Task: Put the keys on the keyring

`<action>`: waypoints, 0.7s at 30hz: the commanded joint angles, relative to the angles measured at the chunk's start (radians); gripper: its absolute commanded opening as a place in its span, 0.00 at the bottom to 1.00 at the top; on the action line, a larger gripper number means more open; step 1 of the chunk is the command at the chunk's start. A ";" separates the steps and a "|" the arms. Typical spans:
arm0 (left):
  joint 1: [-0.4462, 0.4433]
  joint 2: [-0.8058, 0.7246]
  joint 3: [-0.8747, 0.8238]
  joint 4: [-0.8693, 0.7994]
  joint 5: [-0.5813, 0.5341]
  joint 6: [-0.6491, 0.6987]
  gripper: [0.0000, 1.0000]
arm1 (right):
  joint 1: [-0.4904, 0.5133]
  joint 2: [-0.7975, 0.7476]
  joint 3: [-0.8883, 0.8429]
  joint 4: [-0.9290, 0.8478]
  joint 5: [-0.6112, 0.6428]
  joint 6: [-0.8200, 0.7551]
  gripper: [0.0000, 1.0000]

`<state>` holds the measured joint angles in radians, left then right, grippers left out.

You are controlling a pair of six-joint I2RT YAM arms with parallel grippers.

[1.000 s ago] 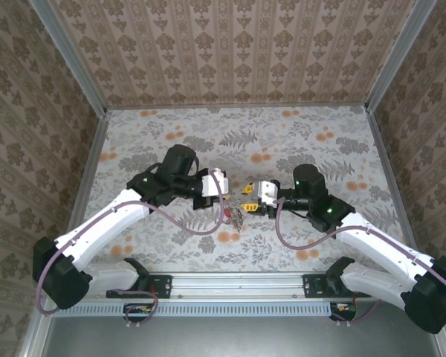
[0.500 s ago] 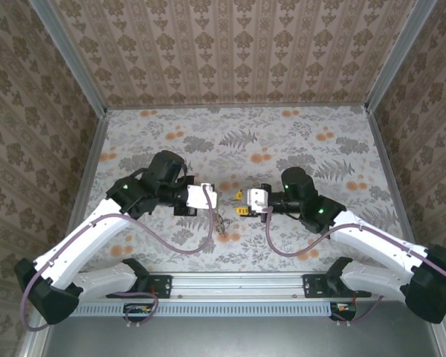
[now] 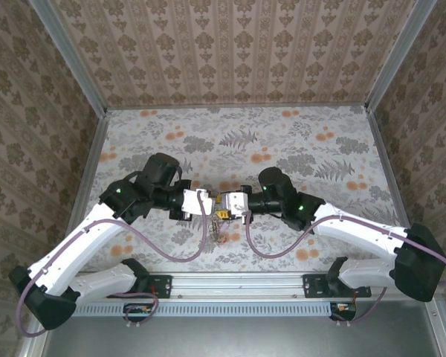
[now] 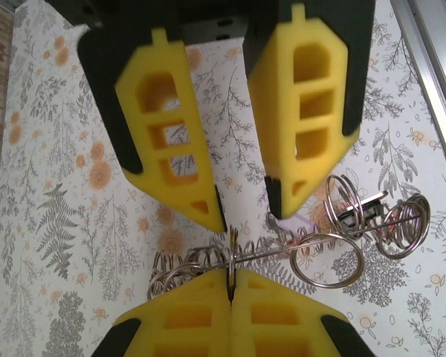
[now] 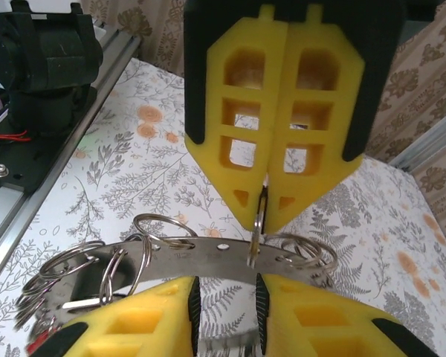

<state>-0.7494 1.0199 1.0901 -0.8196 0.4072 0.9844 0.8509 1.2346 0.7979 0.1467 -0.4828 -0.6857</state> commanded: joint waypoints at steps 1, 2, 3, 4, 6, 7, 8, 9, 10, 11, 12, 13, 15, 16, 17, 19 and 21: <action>0.013 -0.012 0.008 0.039 0.073 -0.010 0.00 | 0.016 0.020 0.036 0.061 0.041 -0.013 0.28; 0.017 -0.011 0.007 0.039 0.081 -0.011 0.00 | 0.018 0.022 0.036 0.069 0.045 -0.007 0.27; 0.019 -0.008 0.007 0.038 0.084 -0.012 0.00 | 0.018 0.023 0.035 0.079 0.049 0.000 0.27; 0.023 -0.006 0.007 0.040 0.086 -0.013 0.00 | 0.018 0.022 0.032 0.093 0.051 0.009 0.26; 0.030 -0.001 0.007 0.039 0.092 -0.016 0.00 | 0.019 0.019 0.029 0.104 0.051 0.015 0.25; 0.033 0.000 0.005 0.039 0.095 -0.019 0.00 | 0.018 0.017 0.029 0.101 0.052 0.017 0.22; 0.037 0.003 0.006 0.037 0.101 -0.023 0.00 | 0.018 0.016 0.029 0.099 0.052 0.017 0.21; 0.043 0.004 0.006 0.036 0.110 -0.025 0.00 | 0.017 0.012 0.027 0.098 0.051 0.018 0.21; 0.046 0.004 0.004 0.037 0.115 -0.026 0.00 | 0.018 0.009 0.026 0.097 0.053 0.020 0.21; 0.050 0.003 0.002 0.038 0.120 -0.028 0.00 | 0.017 0.006 0.025 0.096 0.052 0.022 0.22; 0.053 0.003 0.001 0.039 0.122 -0.030 0.00 | 0.017 0.004 0.023 0.097 0.053 0.024 0.23; 0.057 0.003 0.001 0.041 0.125 -0.033 0.00 | 0.019 0.000 0.018 0.102 0.053 0.029 0.23; 0.063 0.002 -0.001 0.042 0.131 -0.037 0.00 | 0.018 -0.004 0.015 0.102 0.049 0.034 0.23; 0.065 0.005 -0.001 0.041 0.134 -0.037 0.00 | 0.018 -0.007 0.015 0.100 0.047 0.038 0.23; 0.066 0.004 -0.004 0.040 0.135 -0.038 0.00 | 0.018 -0.006 0.015 0.102 0.046 0.043 0.23; 0.068 0.006 -0.005 0.042 0.134 -0.042 0.00 | 0.018 -0.007 0.012 0.109 0.048 0.050 0.21; 0.067 0.009 -0.004 0.042 0.138 -0.046 0.00 | 0.018 -0.006 0.011 0.113 0.055 0.058 0.15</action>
<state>-0.6868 1.0283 1.0878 -0.8085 0.4992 0.9604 0.8635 1.2499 0.7998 0.2314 -0.4404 -0.6506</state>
